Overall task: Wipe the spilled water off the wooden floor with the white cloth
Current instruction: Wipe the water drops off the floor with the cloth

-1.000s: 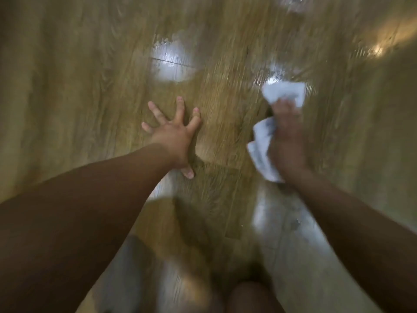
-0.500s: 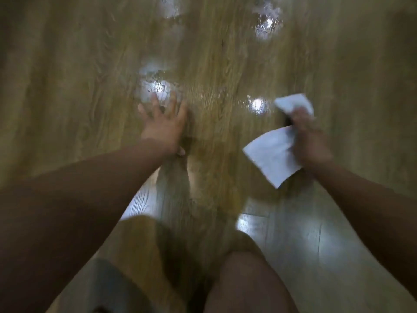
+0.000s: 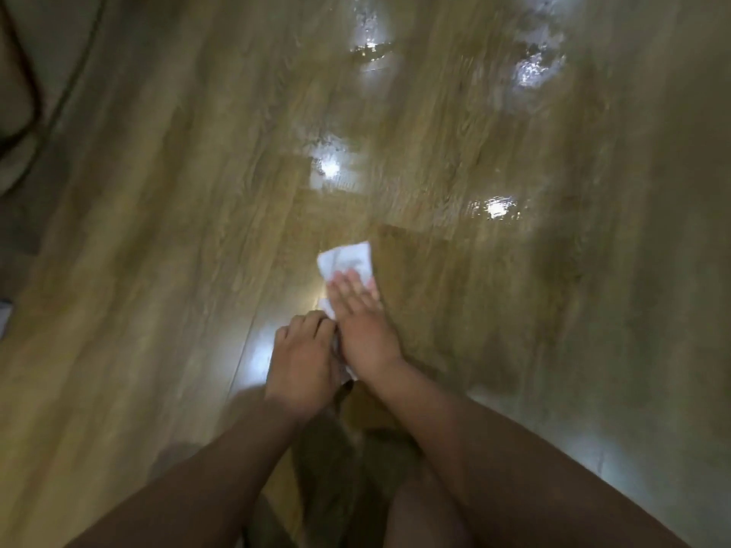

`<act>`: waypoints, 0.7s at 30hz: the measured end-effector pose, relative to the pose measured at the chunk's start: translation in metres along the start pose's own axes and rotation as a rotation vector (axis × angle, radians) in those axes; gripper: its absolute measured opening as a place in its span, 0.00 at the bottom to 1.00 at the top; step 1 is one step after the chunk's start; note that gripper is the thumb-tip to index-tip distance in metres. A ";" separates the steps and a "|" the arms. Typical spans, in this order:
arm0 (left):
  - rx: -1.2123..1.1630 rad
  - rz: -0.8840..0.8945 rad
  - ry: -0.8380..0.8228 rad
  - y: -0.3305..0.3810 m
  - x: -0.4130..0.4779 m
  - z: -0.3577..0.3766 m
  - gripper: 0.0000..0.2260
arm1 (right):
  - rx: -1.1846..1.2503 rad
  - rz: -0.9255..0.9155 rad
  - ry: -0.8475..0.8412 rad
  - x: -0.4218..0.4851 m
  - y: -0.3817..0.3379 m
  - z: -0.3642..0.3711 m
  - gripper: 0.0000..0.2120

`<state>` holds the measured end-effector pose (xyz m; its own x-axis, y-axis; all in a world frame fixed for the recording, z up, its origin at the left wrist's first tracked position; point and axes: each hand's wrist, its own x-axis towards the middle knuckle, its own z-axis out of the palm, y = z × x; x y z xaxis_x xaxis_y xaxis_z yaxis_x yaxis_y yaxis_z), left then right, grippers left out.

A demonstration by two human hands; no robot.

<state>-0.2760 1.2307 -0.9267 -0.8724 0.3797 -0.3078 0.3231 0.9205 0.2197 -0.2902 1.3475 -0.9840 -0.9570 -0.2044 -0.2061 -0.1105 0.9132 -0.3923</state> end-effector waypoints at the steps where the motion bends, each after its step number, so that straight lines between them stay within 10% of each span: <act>1: -0.019 -0.077 0.013 -0.012 -0.010 0.000 0.15 | -0.059 -0.109 -0.062 0.003 -0.019 0.002 0.29; 5: 0.037 -0.280 -0.049 -0.072 -0.046 -0.008 0.16 | -0.231 -0.321 -0.118 0.015 -0.004 -0.003 0.28; 14: -0.041 -0.461 -0.196 -0.129 0.002 -0.037 0.48 | -0.174 0.570 0.206 0.029 0.154 -0.068 0.26; 21: -0.050 -0.467 -0.393 -0.150 0.050 -0.056 0.62 | -0.345 0.040 0.186 0.030 0.013 0.018 0.28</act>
<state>-0.3889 1.1068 -0.9238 -0.7141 -0.0489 -0.6983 -0.0867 0.9961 0.0189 -0.3155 1.3465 -1.0113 -0.9911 -0.1277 -0.0366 -0.1256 0.9905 -0.0565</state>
